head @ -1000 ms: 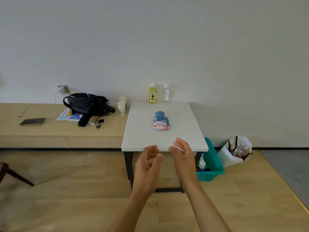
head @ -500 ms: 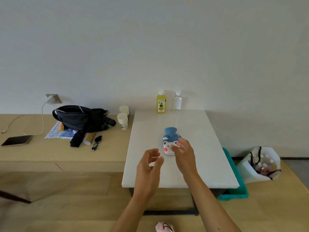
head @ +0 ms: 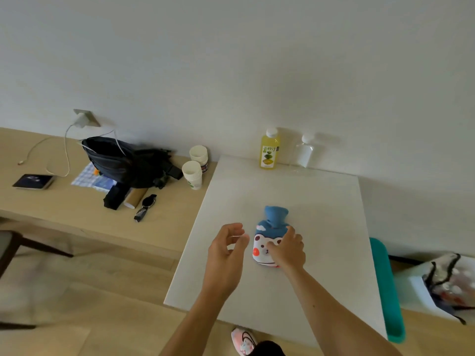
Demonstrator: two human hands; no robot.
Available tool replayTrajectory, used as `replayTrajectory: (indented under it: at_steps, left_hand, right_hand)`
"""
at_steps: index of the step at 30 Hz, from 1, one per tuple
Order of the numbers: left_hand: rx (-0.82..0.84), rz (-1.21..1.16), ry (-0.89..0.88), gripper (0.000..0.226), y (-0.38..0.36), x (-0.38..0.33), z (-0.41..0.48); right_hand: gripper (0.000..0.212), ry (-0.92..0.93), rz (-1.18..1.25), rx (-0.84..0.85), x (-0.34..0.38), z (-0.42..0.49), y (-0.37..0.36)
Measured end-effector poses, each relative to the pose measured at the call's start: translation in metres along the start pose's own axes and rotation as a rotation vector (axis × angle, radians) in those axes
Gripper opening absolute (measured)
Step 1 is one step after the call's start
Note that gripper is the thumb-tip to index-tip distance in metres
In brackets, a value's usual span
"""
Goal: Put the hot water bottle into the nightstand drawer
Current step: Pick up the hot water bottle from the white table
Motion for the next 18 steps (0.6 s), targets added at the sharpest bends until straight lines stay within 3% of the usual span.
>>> replayTrajectory:
  at_steps: [4,11,15,18]
  left_hand:
    - [-0.049,0.024,0.041,0.023,0.001,0.009,0.014]
    - [-0.129,0.032,0.105,0.024,0.014,0.022,0.019]
    - [-0.179,0.009,0.112,0.022,0.035,0.026,0.009]
    - [-0.244,-0.045,0.112,0.018,0.060,0.029,0.001]
  right_hand:
    - [0.094,0.012,-0.145,0.012,-0.001,0.022,-0.017]
    - [0.115,-0.069,-0.061,0.010,-0.010,0.038,-0.030]
    - [0.098,0.005,0.229,0.012,0.000,0.035,-0.029]
    - [0.069,0.076,0.334,0.017,0.014,0.025,-0.028]
Point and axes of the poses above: each hand's wrist, its own z-axis towards the middle knuckle, its own y-axis out of the back of the hand, x = y × z, the point moved 5 cm from there along z, towards the middle knuckle, and after that the axes turned 10 degrees about -y, right-handed, at the moved point
